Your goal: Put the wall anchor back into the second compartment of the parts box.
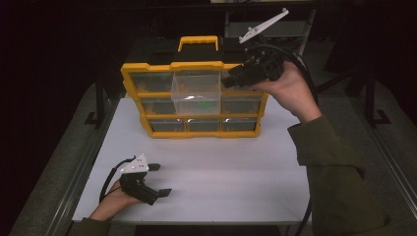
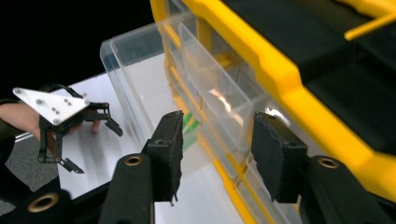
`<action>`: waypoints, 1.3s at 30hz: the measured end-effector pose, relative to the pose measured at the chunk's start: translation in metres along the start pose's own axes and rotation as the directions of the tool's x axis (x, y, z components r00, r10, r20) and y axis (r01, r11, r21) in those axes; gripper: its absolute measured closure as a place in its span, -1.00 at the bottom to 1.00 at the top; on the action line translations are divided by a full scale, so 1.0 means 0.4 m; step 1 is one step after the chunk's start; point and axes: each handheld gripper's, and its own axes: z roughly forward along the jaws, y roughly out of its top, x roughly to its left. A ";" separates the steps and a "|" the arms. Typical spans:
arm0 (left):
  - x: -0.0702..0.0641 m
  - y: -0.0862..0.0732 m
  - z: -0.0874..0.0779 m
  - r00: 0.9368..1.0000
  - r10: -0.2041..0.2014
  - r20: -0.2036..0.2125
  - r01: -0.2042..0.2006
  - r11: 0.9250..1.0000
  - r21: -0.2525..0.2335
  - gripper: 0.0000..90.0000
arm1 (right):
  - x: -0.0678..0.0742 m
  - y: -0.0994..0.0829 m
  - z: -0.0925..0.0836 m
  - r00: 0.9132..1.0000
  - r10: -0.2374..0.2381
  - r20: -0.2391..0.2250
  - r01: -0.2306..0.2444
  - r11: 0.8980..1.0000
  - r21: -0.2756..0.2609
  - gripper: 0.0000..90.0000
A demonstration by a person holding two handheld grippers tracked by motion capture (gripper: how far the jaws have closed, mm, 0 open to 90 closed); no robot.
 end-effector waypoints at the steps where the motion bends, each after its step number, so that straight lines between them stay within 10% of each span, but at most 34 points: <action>1: 0.000 0.000 0.000 1.000 0.000 0.000 0.000 1.000 -0.001 -0.98 | 0.001 -0.007 0.000 1.000 0.003 0.001 -0.003 1.000 0.002 0.10; 24: -0.002 -0.001 0.005 1.000 -0.003 -0.001 0.003 1.000 -0.004 -0.98 | 0.016 -0.264 0.079 0.993 0.041 0.107 -0.039 0.999 -0.026 -0.96; 39: -0.001 0.000 0.004 1.000 0.002 -0.001 -0.002 1.000 -0.006 -0.98 | 0.030 -0.459 0.131 0.989 0.066 0.135 -0.059 0.997 -0.053 -1.00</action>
